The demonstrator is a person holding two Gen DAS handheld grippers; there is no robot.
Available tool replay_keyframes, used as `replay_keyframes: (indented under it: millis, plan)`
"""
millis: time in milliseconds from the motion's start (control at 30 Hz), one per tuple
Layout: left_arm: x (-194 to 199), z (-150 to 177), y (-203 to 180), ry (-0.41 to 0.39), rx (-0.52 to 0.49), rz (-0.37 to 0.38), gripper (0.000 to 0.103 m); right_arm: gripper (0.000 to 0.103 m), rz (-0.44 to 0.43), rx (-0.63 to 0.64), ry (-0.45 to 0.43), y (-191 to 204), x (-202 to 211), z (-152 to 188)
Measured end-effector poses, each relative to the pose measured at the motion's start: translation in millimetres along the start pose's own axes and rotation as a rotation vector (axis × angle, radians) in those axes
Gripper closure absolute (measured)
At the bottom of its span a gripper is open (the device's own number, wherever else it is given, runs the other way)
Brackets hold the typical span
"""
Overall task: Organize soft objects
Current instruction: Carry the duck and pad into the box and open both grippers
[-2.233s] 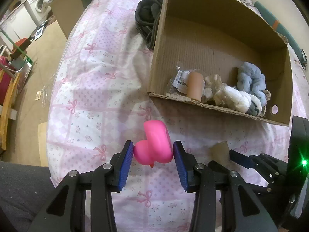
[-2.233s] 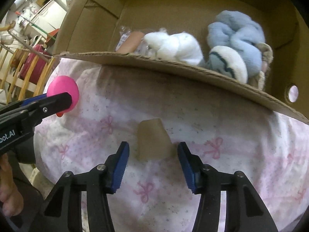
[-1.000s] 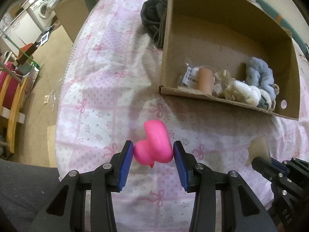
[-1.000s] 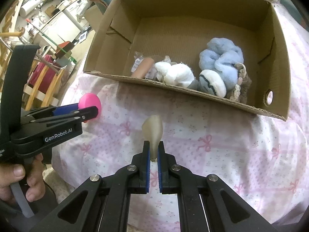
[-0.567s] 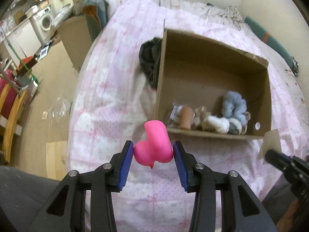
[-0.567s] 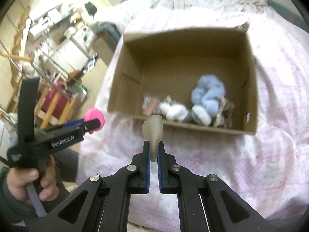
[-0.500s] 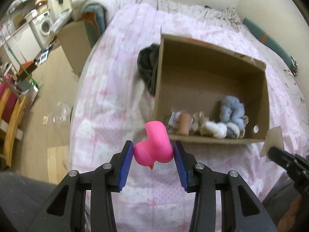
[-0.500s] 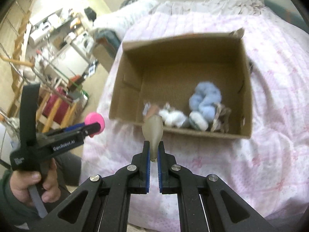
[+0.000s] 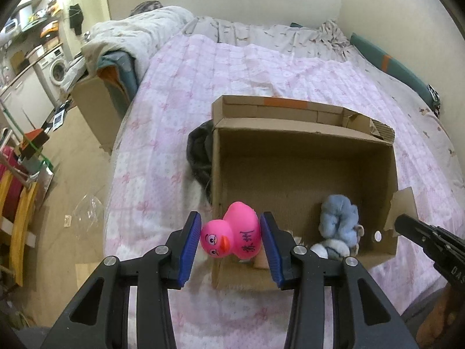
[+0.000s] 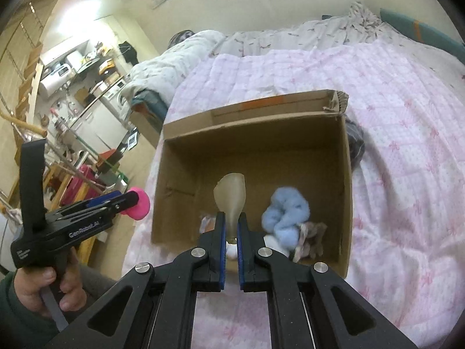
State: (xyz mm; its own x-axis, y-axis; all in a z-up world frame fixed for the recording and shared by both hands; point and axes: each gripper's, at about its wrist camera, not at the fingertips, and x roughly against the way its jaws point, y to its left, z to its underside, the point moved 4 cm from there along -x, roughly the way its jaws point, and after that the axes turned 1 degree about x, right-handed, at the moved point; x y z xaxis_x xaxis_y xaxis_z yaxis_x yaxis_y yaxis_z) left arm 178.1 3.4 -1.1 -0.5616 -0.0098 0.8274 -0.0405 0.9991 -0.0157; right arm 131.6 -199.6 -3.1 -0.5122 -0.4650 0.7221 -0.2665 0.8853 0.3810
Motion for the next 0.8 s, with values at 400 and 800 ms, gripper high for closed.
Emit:
replay_keyframes:
  millis: [400, 800]
  plan:
    - [-59, 12, -16, 0.069, -0.054, 0.025, 0.064, 0.095, -0.006, -0.191, 0.005, -46, -33, 6]
    - [-67, 19, -33, 0.08, -0.088, 0.106, 0.064, 0.095, 0.058, -0.144, 0.108, -45, -63, 18]
